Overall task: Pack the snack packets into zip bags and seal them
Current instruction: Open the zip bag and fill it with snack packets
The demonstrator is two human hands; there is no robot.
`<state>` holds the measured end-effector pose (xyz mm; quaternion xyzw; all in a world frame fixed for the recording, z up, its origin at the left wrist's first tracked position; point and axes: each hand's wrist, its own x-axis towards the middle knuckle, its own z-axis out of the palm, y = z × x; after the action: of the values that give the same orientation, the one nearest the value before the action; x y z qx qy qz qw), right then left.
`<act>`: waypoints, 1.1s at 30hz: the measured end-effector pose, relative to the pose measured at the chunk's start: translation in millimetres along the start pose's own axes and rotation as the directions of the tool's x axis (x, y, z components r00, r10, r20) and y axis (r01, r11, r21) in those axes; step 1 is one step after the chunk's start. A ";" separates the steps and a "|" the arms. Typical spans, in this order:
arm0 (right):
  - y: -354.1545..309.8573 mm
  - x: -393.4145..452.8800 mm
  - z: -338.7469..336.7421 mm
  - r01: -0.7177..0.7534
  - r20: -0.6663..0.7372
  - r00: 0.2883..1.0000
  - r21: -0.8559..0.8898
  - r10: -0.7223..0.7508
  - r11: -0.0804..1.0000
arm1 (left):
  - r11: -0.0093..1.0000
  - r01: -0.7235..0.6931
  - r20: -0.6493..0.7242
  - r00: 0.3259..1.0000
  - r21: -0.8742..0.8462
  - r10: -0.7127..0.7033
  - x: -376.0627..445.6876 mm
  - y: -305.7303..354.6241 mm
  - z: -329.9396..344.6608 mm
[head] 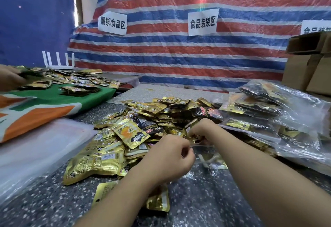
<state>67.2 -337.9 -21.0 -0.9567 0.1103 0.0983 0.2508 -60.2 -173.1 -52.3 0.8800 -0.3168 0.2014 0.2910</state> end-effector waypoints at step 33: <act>108.5 -180.1 -37.5 0.616 -0.192 0.788 0.210 -0.586 0.759 | 0.879 0.028 -0.013 0.999 -0.475 -0.038 -2.5 30.7 -12.5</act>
<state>-128.3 -419.9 5.2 -0.9036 -0.1764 -0.0577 0.3861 -84.9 -183.3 -32.5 0.7849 -0.3382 0.1223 0.5045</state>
